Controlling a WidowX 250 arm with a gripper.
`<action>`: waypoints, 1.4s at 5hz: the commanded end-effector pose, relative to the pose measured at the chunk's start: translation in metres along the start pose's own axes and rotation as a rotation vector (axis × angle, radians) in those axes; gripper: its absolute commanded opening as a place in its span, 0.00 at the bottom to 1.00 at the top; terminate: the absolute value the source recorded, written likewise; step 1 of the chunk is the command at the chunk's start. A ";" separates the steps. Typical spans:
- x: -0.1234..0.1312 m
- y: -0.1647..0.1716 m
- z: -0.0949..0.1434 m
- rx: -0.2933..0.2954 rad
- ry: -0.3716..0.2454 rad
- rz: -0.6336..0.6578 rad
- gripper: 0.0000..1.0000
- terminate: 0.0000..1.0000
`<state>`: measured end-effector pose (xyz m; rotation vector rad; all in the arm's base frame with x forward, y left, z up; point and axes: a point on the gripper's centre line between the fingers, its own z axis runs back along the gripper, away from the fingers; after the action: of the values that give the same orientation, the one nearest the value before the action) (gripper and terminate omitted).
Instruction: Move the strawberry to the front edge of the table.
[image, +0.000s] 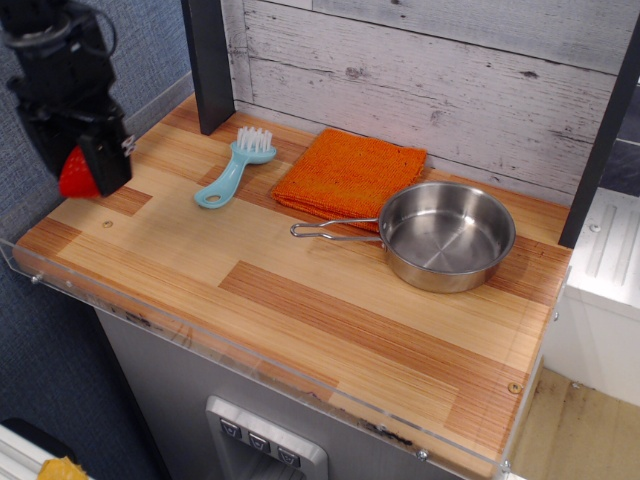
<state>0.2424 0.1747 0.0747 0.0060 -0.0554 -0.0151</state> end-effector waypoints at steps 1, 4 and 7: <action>-0.004 -0.018 -0.006 0.019 0.013 -0.032 0.00 0.00; -0.003 -0.013 -0.037 0.000 0.129 0.041 1.00 0.00; -0.004 -0.046 0.021 0.078 -0.011 0.002 1.00 0.00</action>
<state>0.2421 0.1328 0.0786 0.0586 -0.0253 -0.0076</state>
